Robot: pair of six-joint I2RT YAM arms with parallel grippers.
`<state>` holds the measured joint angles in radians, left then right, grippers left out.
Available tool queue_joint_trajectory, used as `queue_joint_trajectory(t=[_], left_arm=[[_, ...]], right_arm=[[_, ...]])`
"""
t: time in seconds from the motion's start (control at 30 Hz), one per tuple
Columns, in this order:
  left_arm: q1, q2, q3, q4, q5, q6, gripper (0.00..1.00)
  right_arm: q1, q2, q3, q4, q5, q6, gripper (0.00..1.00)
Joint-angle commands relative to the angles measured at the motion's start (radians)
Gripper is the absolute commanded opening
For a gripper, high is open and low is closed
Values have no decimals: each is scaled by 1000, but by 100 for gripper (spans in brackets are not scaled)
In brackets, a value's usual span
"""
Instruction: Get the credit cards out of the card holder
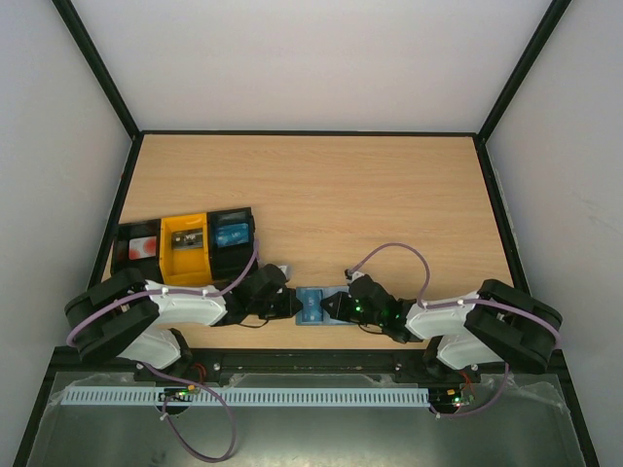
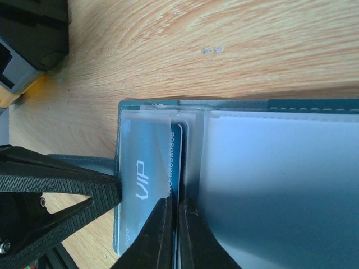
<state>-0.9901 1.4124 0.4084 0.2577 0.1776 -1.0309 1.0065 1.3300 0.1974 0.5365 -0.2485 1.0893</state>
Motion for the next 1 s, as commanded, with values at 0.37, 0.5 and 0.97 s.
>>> queue_joint_trajectory(t=[0.37,0.5,0.97], left_arm=[[-26,41,-13,19,8,-9,3],[-27,45,-13,23,10,-11,3],[-30,-18,-15,-31,-27,-17,13]], right_arm=[[3,28,15,98,-82,-16,11],[3,27,19,100,-93,-26,8],[3,-65,-5,-17,-1,-59,2]])
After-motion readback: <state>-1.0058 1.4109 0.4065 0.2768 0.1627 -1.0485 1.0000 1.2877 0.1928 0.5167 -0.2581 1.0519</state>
